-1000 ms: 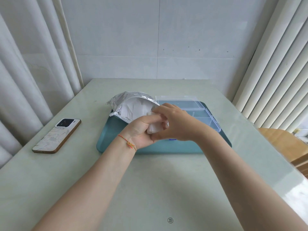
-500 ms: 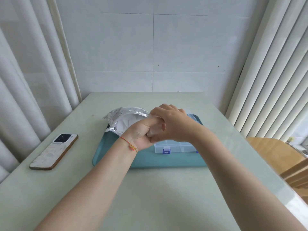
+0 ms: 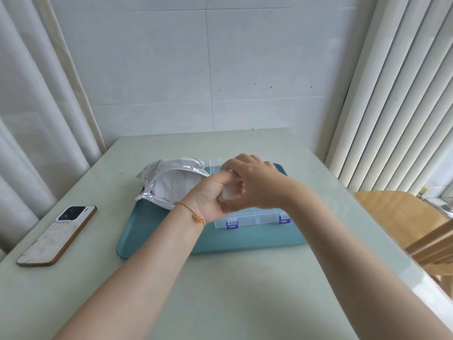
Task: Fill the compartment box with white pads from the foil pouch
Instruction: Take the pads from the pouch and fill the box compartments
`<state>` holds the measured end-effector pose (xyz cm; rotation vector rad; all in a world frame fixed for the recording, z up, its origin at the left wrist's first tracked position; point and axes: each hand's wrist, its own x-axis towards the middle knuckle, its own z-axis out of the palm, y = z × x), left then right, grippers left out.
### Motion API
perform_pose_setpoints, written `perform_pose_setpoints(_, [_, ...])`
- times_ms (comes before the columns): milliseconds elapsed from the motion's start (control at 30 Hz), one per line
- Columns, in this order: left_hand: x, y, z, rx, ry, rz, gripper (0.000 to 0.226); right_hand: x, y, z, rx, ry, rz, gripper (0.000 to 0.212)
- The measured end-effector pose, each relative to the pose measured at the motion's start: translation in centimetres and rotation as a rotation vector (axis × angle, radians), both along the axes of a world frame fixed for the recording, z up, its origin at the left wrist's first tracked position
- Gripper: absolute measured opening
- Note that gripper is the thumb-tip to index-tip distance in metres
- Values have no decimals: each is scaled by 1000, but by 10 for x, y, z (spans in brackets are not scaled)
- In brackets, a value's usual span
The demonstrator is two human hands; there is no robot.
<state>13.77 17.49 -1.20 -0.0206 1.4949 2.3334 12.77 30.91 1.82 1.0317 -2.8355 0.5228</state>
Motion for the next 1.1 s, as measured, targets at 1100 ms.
perform_pose_setpoints(1100, [-3,-36,-28,-1489,490,329,24,-58,10,-31,-627,-376,-491,10])
